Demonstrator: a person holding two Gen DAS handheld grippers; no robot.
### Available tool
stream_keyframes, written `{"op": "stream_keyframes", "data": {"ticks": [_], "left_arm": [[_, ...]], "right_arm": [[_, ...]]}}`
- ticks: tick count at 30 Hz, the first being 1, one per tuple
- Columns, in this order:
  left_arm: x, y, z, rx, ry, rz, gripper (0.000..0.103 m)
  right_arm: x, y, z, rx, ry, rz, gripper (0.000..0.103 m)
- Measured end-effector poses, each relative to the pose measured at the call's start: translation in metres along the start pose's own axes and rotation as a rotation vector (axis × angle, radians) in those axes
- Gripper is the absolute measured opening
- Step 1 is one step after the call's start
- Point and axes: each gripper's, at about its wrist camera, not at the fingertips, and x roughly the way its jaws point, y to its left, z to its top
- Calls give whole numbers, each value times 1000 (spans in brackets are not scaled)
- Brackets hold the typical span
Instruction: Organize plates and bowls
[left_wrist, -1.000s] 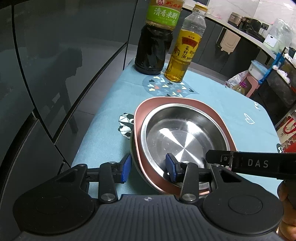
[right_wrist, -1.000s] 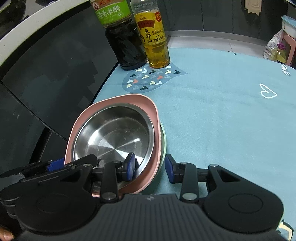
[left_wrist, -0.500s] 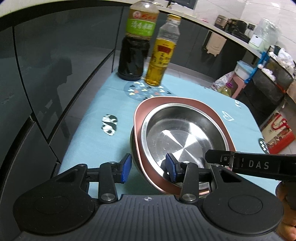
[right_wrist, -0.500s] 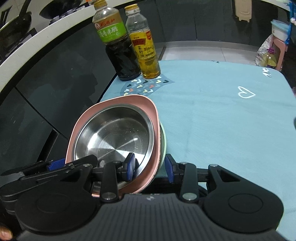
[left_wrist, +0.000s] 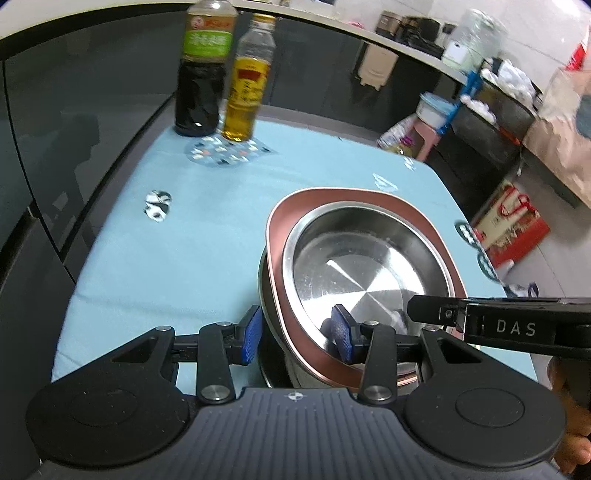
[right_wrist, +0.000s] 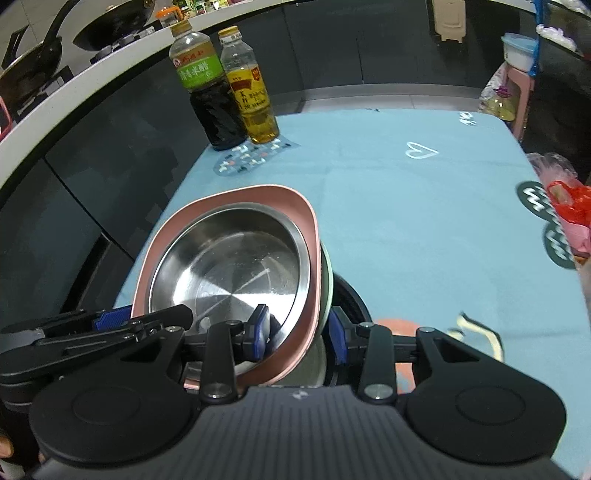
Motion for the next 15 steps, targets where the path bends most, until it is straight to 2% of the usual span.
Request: {"op": "stream_keyframes", "data": {"ticks": [15], "left_arm": [[3,-3,-20,16,68,-2,38]], "right_arm": [[7,-11,-20,36,66,13,30]]}}
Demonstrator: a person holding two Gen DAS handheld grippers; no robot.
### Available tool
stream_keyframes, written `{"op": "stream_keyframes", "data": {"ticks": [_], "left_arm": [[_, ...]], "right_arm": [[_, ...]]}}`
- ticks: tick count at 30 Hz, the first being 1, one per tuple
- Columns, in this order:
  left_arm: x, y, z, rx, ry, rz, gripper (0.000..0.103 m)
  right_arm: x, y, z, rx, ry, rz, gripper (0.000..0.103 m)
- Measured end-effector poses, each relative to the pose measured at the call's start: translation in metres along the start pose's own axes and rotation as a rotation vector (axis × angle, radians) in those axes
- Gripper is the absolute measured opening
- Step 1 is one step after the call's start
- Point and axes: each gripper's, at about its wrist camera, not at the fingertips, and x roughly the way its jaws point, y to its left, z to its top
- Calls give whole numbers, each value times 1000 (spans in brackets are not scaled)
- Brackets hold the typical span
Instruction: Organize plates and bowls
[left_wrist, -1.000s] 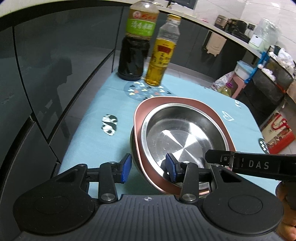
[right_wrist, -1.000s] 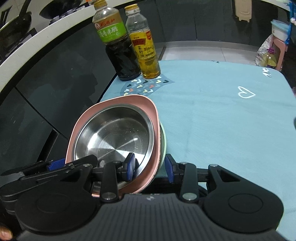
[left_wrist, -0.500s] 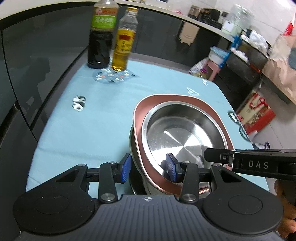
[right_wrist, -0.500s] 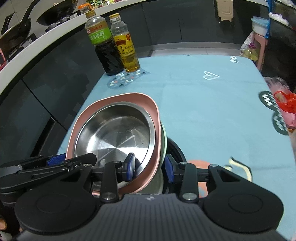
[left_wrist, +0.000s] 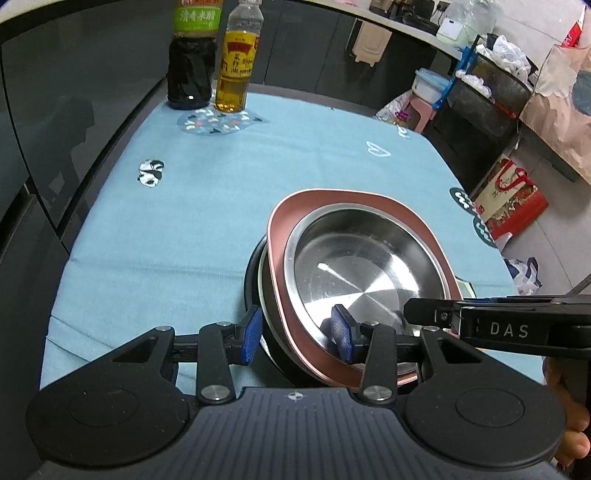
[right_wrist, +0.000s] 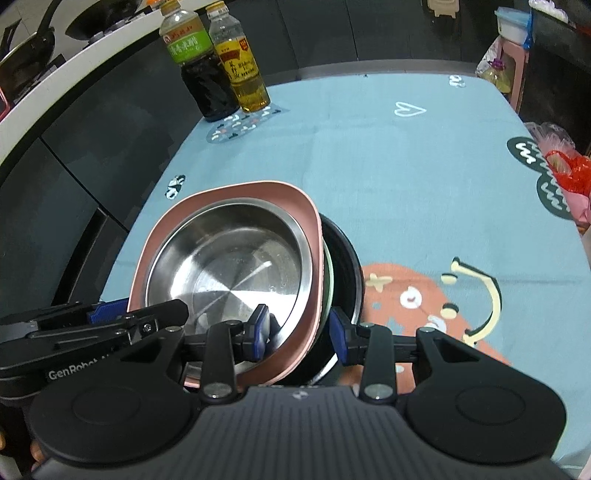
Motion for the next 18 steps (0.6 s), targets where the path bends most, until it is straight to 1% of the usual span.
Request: {"op": "stream_keyframes", "data": {"ticks": [1,7,10,12,14,18], "left_arm": [[0,0,0,4,-14,-2,38],[0,-1,0,36,-20,13,38],[0,0,0,31,-10,14,40],[0,1,1,25,-6,20,43],[1,1,1,22,-3,31,45],[3,2,1,24,-2,38,48]], "right_arm": [[1,0,-1,1,-4,-2,31],[-3,-1,-1,0,-26,6,31],[-6,0,-1,-11,-47,2,36],[-7,-1,0,-8,-56,0,37],[-7,-3,1,0,-60,0,42],[-5,-8,1,15,-58,-11,44]]}}
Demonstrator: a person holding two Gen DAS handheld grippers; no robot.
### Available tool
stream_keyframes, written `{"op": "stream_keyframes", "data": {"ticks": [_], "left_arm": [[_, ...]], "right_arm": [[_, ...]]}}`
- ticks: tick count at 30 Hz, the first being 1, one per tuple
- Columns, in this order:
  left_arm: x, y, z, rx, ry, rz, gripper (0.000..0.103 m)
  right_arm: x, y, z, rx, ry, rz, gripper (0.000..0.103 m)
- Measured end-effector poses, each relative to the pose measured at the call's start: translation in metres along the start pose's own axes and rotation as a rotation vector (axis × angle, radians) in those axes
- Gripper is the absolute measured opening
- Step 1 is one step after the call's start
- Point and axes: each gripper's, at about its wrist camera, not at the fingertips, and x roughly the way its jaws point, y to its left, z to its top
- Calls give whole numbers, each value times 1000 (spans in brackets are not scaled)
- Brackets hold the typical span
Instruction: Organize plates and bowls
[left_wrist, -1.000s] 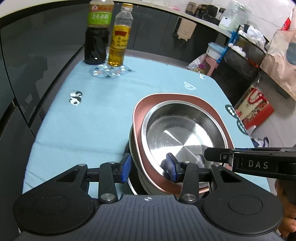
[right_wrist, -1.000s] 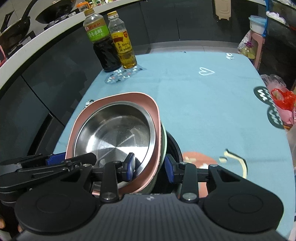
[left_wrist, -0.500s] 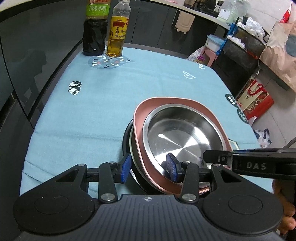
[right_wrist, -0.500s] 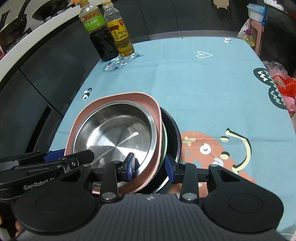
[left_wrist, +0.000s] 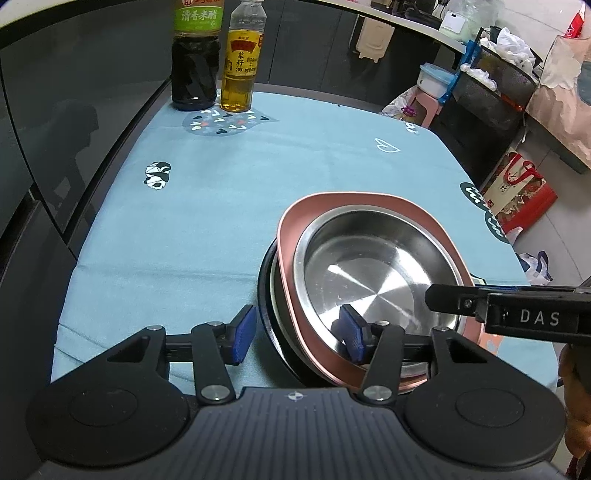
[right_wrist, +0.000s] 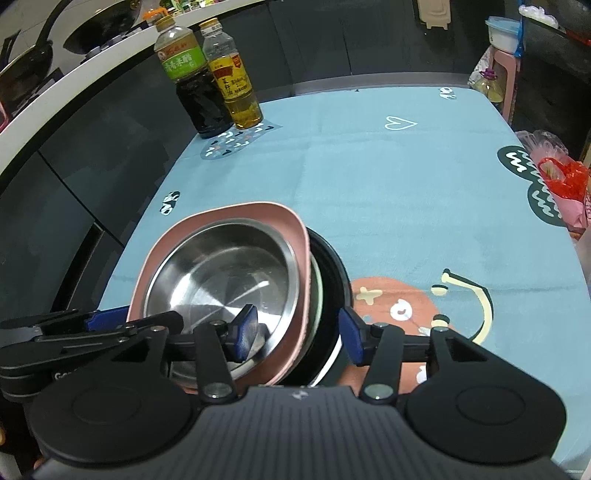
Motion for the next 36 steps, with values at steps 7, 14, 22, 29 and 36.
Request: {"op": "stream_keyframes", "data": {"ticks": [7,14,22,29,36], "left_arm": [[4,3,0,-23,13,-9,52],[7,9,1,-56,19,-20,58],[10,19,2,-115,40,-47,60],[3,22,5,-140,31,-64,56],[3,23,6,-150,28,-81,56]], "right_arm": [[6,-7,-1,37,20,0,48],[11,-12,0,78,35,21,52],[12,-19,1,136,45,56,53],[0,-26,3,175,3,100,56],[11,-23,1,164,43,111,59]]}}
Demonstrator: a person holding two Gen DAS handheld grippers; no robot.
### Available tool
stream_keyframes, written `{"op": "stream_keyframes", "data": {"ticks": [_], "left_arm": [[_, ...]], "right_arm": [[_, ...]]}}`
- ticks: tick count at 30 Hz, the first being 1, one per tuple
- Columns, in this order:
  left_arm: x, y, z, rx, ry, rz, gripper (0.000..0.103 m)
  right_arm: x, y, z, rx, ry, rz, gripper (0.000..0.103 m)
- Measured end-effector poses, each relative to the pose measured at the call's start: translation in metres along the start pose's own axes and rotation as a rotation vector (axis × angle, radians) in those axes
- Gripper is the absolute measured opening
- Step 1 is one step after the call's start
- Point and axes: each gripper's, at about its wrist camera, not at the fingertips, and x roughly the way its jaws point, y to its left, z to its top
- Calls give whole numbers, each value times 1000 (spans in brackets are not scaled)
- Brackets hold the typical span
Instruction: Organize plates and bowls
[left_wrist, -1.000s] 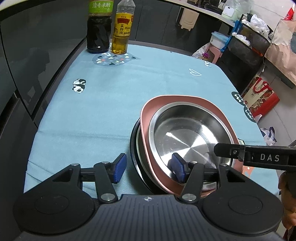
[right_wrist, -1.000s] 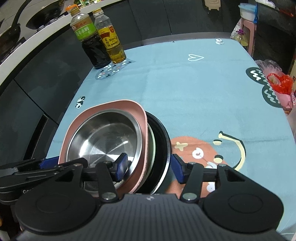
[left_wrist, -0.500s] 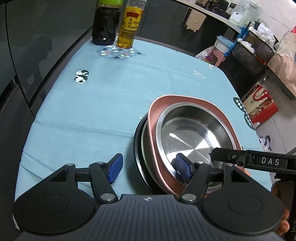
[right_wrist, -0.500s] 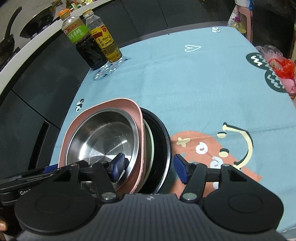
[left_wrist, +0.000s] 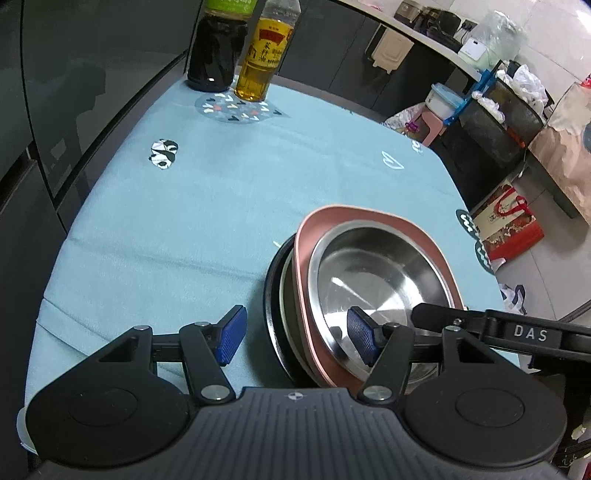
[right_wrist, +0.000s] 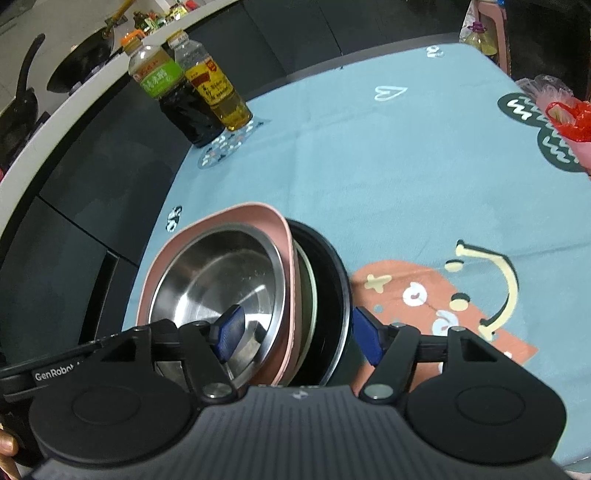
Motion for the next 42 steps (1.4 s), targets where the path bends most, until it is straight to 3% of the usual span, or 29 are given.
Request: {"op": "stream_keyframes", "data": {"ticks": [3,17,27,34,42], "left_arm": [[9,-2,-1,11,35,8,57],[18,-3,1,-2,46,-44,58],[14,0,0,1,51,-52,54],[12,-15,-3,76,27,-9,56],[11,-15,-2,68,12,-3,55]], "right_arm": [[7,-1,1,10,25,1,59],[14,-3,7,27,43,21,61],[9,5,0,-26,45,-23,60],[8,13,-4,-60,22,-58,56],[5,14,-2,-70,-11,-72,53]]}}
